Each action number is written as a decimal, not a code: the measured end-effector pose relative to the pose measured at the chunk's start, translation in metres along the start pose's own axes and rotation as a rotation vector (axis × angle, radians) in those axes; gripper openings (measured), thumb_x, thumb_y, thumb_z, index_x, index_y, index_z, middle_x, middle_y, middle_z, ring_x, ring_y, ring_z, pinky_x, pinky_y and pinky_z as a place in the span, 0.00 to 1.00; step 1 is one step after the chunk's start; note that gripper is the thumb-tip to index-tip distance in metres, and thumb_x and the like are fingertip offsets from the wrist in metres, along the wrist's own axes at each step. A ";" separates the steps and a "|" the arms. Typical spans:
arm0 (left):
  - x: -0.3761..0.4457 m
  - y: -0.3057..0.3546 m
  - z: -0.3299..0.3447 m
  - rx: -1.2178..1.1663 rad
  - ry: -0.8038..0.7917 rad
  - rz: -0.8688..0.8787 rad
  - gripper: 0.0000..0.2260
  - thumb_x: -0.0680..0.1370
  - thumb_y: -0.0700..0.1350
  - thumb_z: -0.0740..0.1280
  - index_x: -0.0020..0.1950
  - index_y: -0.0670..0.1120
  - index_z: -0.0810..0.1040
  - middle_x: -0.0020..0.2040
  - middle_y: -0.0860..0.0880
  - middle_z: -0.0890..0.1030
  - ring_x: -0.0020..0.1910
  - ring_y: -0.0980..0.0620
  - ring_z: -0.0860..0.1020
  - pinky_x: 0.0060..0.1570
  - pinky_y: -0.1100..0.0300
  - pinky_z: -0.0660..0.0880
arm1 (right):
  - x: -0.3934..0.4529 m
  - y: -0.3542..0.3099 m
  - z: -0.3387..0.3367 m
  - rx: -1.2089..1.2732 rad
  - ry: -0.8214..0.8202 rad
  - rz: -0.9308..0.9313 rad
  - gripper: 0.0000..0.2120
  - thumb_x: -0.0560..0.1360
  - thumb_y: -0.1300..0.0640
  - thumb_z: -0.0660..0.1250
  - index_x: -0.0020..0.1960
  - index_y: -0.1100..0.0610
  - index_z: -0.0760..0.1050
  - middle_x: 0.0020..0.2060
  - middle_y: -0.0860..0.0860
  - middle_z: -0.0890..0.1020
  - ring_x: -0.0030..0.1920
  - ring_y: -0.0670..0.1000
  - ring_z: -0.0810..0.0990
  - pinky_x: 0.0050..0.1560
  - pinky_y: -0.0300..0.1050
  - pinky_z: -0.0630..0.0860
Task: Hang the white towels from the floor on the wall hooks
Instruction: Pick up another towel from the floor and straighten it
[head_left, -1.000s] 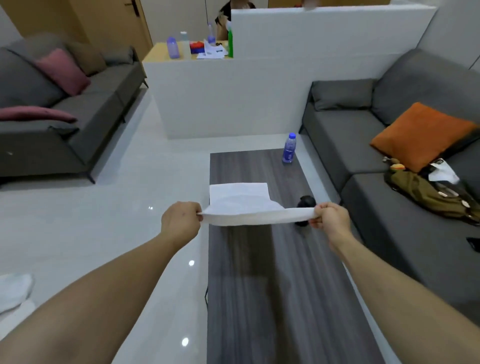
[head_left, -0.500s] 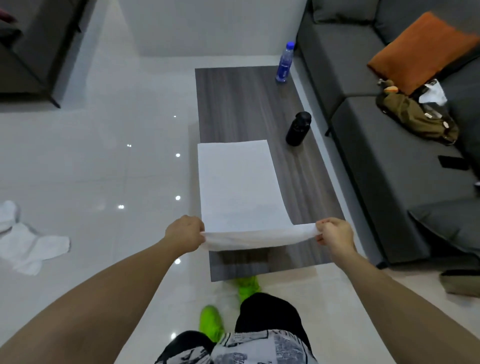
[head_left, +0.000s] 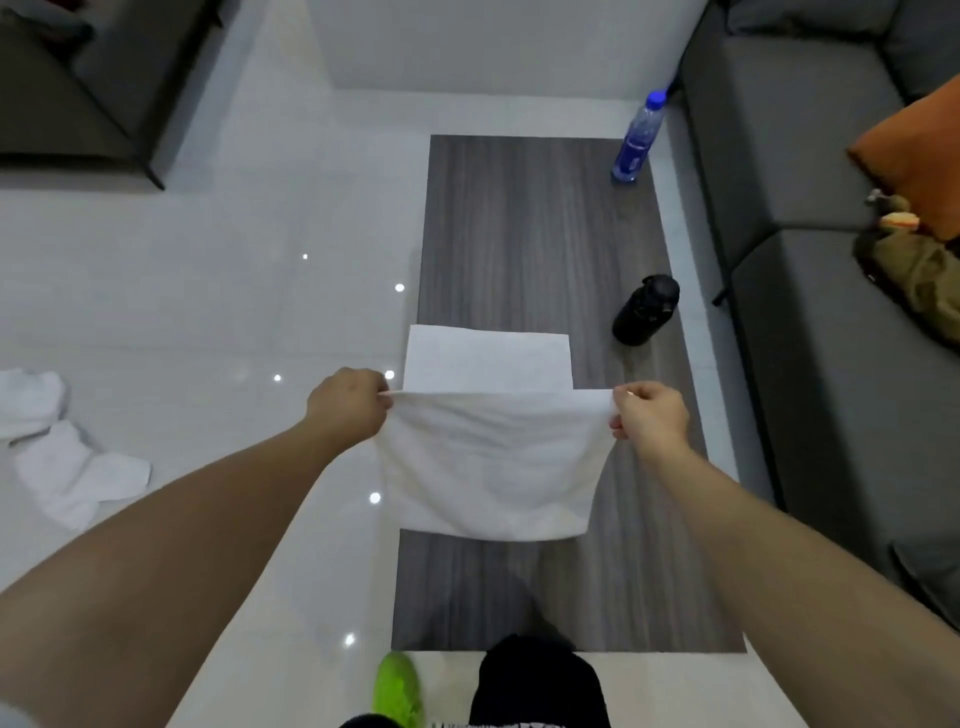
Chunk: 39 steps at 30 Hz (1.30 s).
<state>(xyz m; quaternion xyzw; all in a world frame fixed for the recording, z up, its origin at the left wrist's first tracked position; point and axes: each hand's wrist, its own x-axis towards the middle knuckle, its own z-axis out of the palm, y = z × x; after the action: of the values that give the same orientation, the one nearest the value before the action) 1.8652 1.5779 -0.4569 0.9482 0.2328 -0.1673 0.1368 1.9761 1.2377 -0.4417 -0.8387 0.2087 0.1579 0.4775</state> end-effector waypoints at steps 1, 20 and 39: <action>0.020 0.007 -0.008 -0.004 0.032 -0.012 0.08 0.78 0.49 0.63 0.49 0.51 0.81 0.48 0.46 0.80 0.47 0.43 0.77 0.42 0.57 0.71 | 0.020 -0.014 0.005 0.012 -0.001 -0.010 0.08 0.76 0.60 0.65 0.50 0.64 0.80 0.36 0.58 0.82 0.31 0.52 0.80 0.35 0.45 0.81; 0.002 0.022 0.216 -0.011 -0.357 0.149 0.18 0.76 0.43 0.67 0.67 0.45 0.75 0.67 0.45 0.73 0.65 0.43 0.70 0.61 0.51 0.71 | 0.041 0.189 0.149 -0.919 -0.656 -0.487 0.16 0.77 0.58 0.66 0.65 0.57 0.75 0.61 0.55 0.76 0.58 0.56 0.75 0.57 0.48 0.73; -0.012 0.039 0.241 -0.128 -0.243 0.222 0.16 0.71 0.34 0.62 0.58 0.41 0.72 0.45 0.41 0.75 0.42 0.42 0.74 0.40 0.53 0.66 | 0.010 0.208 0.166 -0.944 -0.543 -0.631 0.09 0.71 0.65 0.65 0.51 0.60 0.71 0.40 0.55 0.77 0.38 0.55 0.75 0.37 0.46 0.67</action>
<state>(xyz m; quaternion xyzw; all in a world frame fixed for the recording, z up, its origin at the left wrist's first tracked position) 1.8130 1.4585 -0.6634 0.9303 0.1183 -0.2495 0.2415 1.8701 1.2843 -0.6810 -0.9104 -0.2697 0.2918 0.1154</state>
